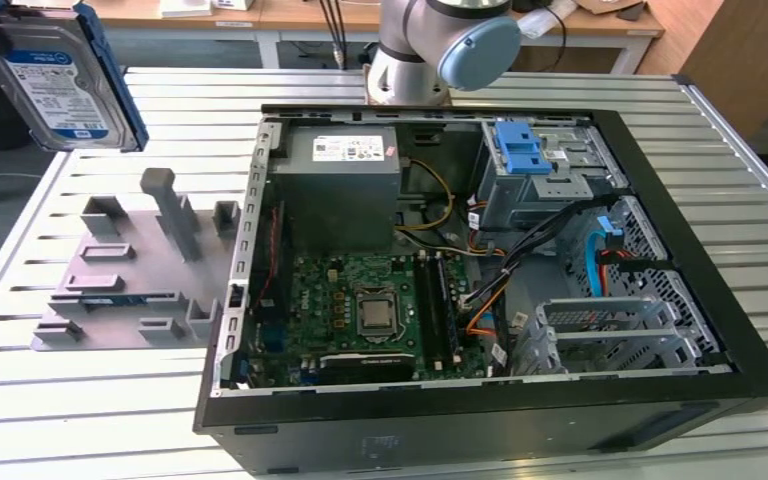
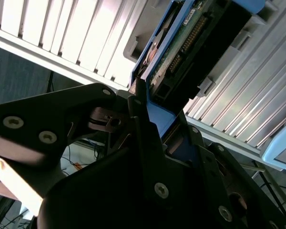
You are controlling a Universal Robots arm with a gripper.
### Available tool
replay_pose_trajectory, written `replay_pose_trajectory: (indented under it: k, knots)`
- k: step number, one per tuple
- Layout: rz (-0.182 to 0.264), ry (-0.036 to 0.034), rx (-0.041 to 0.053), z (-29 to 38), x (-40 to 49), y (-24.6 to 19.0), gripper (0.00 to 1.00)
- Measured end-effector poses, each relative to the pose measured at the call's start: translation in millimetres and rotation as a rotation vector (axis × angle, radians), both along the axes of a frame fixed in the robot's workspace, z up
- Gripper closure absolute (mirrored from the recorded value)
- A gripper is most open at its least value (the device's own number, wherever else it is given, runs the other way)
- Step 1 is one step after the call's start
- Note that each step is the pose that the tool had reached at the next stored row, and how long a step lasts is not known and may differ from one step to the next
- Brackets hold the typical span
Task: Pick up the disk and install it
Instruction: 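Pick up the disk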
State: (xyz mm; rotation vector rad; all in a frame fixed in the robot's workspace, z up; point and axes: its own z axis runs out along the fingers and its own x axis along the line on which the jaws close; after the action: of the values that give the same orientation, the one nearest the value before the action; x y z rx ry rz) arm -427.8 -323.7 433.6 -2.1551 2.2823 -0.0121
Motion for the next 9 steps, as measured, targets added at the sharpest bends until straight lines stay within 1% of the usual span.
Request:
replay_pose_trajectory:
  k: [9]
  knots:
    - [0.000,0.0000,0.0000,7.9,0.0,0.0,0.64]
